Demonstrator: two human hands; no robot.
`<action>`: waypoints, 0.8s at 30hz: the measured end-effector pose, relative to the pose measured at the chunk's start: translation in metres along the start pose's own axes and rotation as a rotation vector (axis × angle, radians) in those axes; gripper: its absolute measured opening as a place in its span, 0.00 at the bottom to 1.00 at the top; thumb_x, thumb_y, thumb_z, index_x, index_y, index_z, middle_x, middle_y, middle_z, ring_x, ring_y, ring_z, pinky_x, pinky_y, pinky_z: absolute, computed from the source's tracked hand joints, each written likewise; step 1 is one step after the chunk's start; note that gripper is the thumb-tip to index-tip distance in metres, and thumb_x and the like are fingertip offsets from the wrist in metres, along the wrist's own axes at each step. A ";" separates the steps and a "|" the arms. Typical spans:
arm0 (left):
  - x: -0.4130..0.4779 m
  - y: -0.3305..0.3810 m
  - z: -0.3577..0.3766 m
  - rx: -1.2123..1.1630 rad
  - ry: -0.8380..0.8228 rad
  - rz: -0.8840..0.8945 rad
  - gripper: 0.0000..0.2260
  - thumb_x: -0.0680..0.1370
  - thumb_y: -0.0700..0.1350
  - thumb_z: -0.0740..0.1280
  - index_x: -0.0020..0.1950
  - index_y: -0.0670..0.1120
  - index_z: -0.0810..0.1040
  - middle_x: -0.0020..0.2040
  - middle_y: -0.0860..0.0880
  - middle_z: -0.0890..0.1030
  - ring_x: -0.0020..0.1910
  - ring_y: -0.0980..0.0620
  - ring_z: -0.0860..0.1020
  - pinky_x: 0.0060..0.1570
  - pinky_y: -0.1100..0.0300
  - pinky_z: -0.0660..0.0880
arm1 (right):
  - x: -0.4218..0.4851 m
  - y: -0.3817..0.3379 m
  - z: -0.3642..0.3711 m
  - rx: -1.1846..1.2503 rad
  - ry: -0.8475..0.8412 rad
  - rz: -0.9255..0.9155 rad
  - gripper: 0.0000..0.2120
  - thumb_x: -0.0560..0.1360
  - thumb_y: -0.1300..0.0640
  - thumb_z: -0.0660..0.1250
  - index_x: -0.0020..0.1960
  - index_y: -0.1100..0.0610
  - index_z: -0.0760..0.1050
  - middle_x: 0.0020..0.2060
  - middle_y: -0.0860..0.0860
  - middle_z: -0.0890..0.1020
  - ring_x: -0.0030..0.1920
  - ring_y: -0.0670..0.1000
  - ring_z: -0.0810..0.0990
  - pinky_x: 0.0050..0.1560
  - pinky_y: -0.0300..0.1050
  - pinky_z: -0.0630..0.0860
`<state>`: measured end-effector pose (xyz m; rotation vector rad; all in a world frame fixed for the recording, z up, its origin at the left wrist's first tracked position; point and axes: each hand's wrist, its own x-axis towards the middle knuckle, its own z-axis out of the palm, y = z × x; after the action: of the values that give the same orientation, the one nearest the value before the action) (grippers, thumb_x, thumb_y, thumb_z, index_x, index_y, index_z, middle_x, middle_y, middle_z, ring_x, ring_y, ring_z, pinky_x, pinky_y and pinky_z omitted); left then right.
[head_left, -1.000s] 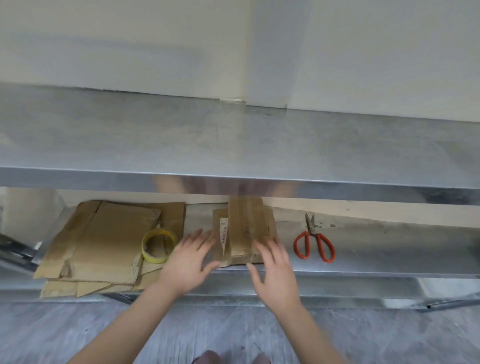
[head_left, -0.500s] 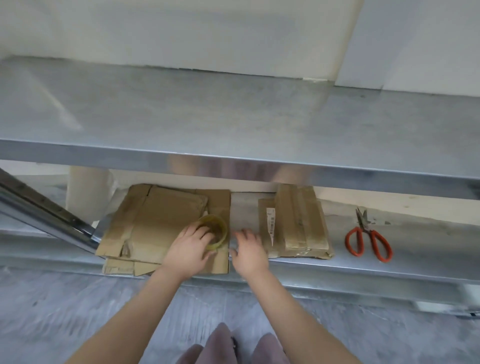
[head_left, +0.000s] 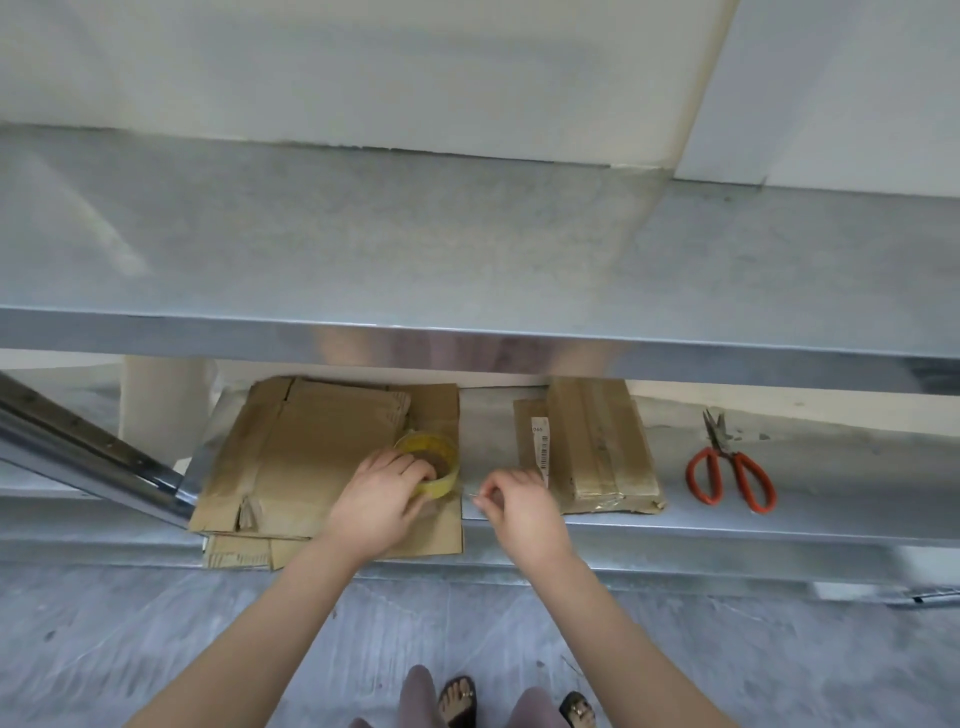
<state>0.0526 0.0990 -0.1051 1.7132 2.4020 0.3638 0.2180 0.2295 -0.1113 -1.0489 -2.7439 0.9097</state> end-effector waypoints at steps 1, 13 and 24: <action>-0.001 0.003 -0.003 -0.034 0.006 0.009 0.10 0.78 0.50 0.66 0.58 0.51 0.76 0.55 0.54 0.79 0.57 0.50 0.74 0.63 0.54 0.65 | -0.005 -0.001 -0.006 0.013 0.014 0.018 0.07 0.78 0.50 0.66 0.52 0.53 0.77 0.47 0.48 0.81 0.52 0.50 0.76 0.50 0.44 0.71; 0.017 0.080 -0.005 -0.180 -0.059 0.187 0.13 0.80 0.54 0.62 0.64 0.55 0.75 0.57 0.55 0.77 0.58 0.52 0.71 0.63 0.56 0.61 | -0.071 0.045 -0.096 0.140 0.105 0.146 0.07 0.72 0.48 0.74 0.38 0.47 0.77 0.37 0.38 0.80 0.43 0.38 0.76 0.46 0.37 0.72; 0.002 0.131 0.004 -0.385 -0.106 0.107 0.22 0.73 0.65 0.65 0.66 0.69 0.66 0.56 0.73 0.70 0.60 0.72 0.65 0.57 0.79 0.58 | -0.086 0.091 -0.137 0.270 0.124 0.199 0.09 0.74 0.53 0.71 0.36 0.45 0.76 0.31 0.43 0.78 0.35 0.40 0.75 0.36 0.30 0.69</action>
<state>0.1718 0.1423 -0.0703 1.6392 2.0093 0.6811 0.3726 0.2988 -0.0360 -1.2907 -2.3658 1.1586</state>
